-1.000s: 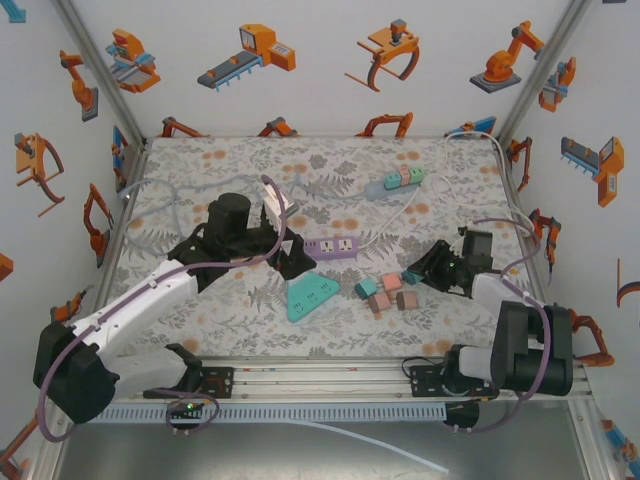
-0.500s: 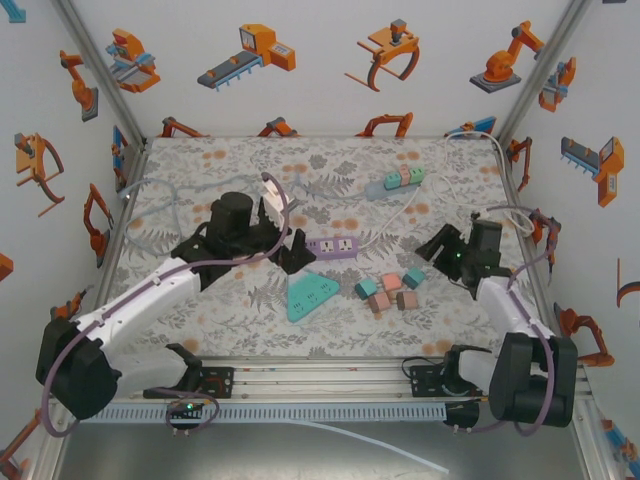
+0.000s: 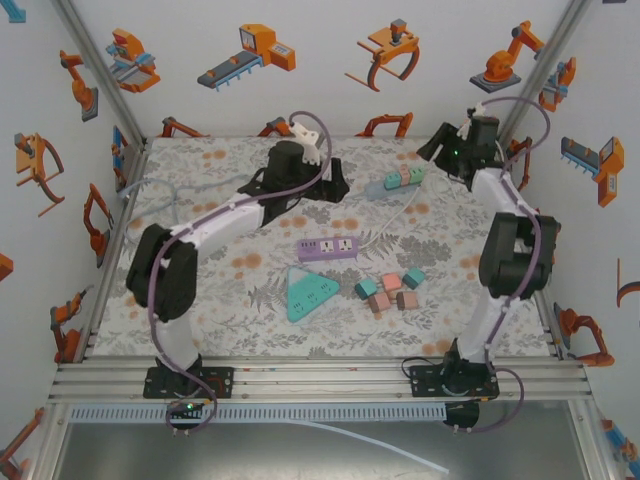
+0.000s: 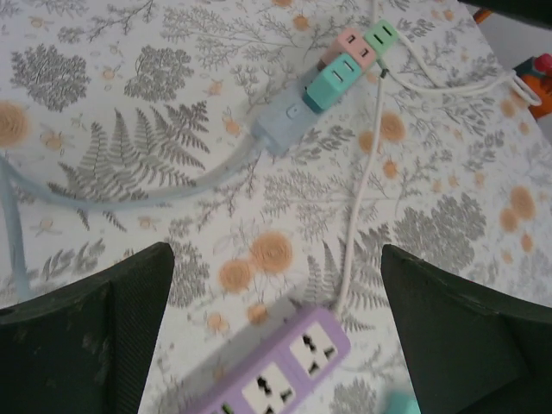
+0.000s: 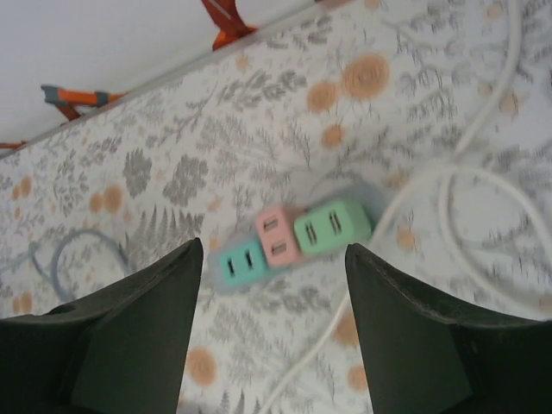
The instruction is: Pull the plug off the socket
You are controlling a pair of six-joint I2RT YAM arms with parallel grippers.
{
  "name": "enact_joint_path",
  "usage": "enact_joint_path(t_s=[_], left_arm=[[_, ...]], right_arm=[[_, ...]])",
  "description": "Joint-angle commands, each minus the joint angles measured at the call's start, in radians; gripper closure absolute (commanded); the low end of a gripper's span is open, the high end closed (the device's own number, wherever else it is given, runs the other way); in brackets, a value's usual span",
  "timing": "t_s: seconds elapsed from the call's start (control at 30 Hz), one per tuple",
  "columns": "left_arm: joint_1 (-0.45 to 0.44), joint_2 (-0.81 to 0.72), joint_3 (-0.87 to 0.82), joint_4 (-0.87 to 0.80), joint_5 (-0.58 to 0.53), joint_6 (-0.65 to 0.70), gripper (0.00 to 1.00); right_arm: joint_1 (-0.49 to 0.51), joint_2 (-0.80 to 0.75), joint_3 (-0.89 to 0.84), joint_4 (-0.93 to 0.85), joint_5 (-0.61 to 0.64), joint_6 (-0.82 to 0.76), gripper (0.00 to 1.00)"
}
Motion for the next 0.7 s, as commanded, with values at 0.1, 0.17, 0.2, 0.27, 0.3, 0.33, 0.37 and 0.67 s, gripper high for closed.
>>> enact_joint_path(t_s=[0.1,0.17,0.2,0.27,0.3,0.33,0.37,0.67], left_arm=[[-0.009,0.215,0.208,0.063,0.171,0.294,0.03],[-0.01,0.272,0.271,0.034,0.218,0.423,0.03],[-0.011,0.302,0.303,0.01,0.237,0.494,0.03],[-0.01,0.353,0.351,-0.015,0.245,0.597,0.03],[-0.006,0.379,0.374,-0.026,0.242,0.632,0.03],[-0.001,0.401,0.4,-0.046,0.251,0.653,0.03],[0.003,0.417,0.423,-0.067,0.268,0.665,0.03],[0.057,0.398,0.341,-0.082,0.329,0.67,0.03]], right_arm=[[0.002,0.296,0.381,-0.309,-0.062,-0.062,0.36],[0.005,0.345,0.434,-0.325,-0.124,-0.035,0.37],[0.008,0.359,0.445,-0.321,-0.151,-0.019,0.38],[0.019,0.366,0.44,-0.303,-0.191,-0.002,0.4],[0.028,0.362,0.429,-0.299,-0.196,0.009,0.41],[0.039,0.35,0.407,-0.293,-0.19,0.026,0.42],[0.049,0.336,0.376,-0.277,-0.188,0.045,0.42],[0.199,0.204,0.071,-0.084,-0.147,0.191,0.42]])
